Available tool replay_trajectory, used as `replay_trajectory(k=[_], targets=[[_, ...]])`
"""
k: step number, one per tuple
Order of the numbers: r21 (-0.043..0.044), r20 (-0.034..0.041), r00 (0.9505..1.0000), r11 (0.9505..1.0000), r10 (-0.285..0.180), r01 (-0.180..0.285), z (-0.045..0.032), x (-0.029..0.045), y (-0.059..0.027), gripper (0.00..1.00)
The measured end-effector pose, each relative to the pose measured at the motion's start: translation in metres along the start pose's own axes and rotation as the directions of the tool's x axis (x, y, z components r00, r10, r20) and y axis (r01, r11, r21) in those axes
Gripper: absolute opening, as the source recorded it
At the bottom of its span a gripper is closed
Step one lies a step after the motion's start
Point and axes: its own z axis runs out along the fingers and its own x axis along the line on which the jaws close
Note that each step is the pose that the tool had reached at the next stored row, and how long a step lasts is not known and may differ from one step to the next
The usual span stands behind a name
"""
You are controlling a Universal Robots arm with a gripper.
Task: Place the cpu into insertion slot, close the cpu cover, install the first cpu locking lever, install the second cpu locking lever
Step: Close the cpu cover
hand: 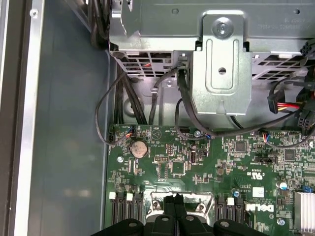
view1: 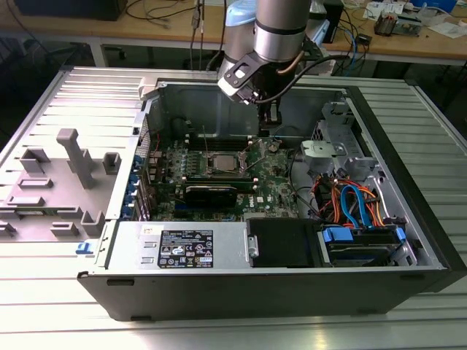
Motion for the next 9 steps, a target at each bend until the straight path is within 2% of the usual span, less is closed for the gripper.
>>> replay_trajectory(k=[9], targets=[[0.0,0.0,1.0,1.0,0.0,0.0,0.0004,-0.0004,0.0126,0.11]])
